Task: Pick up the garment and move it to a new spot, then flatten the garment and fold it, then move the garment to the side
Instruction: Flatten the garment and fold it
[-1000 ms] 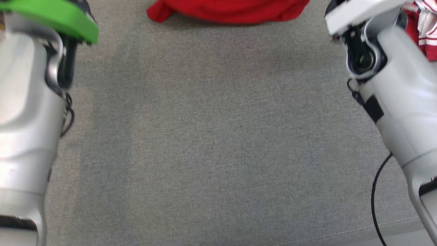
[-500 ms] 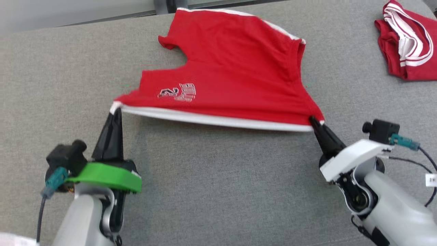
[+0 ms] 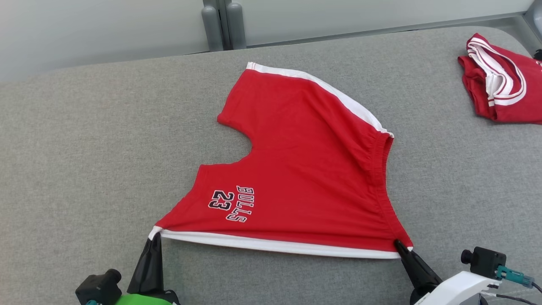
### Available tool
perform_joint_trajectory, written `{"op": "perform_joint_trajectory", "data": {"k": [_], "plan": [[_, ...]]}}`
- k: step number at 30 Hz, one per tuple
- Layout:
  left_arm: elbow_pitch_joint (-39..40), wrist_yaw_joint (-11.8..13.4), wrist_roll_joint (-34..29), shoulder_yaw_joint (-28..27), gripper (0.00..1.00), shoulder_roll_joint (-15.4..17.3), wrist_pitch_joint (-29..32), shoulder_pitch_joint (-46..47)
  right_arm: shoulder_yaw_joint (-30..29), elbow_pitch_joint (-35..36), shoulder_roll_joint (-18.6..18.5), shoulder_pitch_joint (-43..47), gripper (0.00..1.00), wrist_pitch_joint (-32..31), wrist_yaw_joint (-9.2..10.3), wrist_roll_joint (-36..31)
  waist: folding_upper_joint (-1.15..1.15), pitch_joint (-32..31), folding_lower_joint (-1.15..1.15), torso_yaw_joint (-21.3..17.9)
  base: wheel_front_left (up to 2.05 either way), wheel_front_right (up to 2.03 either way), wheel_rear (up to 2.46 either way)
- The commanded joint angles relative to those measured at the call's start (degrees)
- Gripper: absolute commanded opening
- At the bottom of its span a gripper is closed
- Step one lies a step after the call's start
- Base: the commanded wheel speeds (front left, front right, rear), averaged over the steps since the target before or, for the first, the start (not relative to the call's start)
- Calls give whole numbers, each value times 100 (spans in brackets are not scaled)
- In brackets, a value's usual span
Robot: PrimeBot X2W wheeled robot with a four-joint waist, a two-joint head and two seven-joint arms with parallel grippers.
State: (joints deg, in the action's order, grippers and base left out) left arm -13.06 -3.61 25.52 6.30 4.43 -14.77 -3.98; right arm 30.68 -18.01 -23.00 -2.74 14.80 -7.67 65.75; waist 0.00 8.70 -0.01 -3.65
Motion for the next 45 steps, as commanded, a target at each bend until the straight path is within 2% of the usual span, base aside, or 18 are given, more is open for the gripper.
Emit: {"op": "perform_joint_trajectory", "data": {"k": [1,5,9,17,22,27,36,37,38,45], "plan": [[9,10,-14,-176,0,88,-63,8,-186,26,-123,161,0,59,36,-61,0,-36,1,46,0,0,0],[3,-96,-221,-121,0,108,-63,231,-488,385,-3,325,0,3,33,-218,0,-59,1,27,0,0,0],[-63,-217,-443,97,0,322,-58,709,-775,676,165,243,0,-153,31,-421,0,-43,1,-37,0,0,0],[-364,-369,-673,732,0,952,425,2552,-1223,861,626,-587,0,-652,26,-782,0,323,1,-395,0,0,0],[-976,-377,-458,1392,0,1302,734,3853,-1478,540,1008,-1357,0,-811,24,-993,0,728,1,-669,0,0,0],[-1794,-378,-161,1987,0,1550,783,4939,-1574,-12,1403,-2147,0,-899,24,-1080,0,1116,1,-972,0,0,0],[-3369,-378,128,2815,0,1630,660,6122,-1427,-1052,1767,-3318,1,-709,23,-1123,0,1516,1,-1301,0,0,0],[-3519,-378,173,2867,71,1609,589,6217,-1391,-1119,1780,-3396,73,-639,23,-1113,0,1526,1,-1312,0,0,0],[-3656,-378,204,2889,100,1599,524,6288,-1359,-1164,1789,-3438,100,-593,23,-1081,0,1529,1,-1320,0,0,0],[-4179,-379,469,3125,100,1499,80,6491,-1034,-1141,1537,-3329,100,-154,22,-1144,0,1394,1,-1197,0,0,0]]}}
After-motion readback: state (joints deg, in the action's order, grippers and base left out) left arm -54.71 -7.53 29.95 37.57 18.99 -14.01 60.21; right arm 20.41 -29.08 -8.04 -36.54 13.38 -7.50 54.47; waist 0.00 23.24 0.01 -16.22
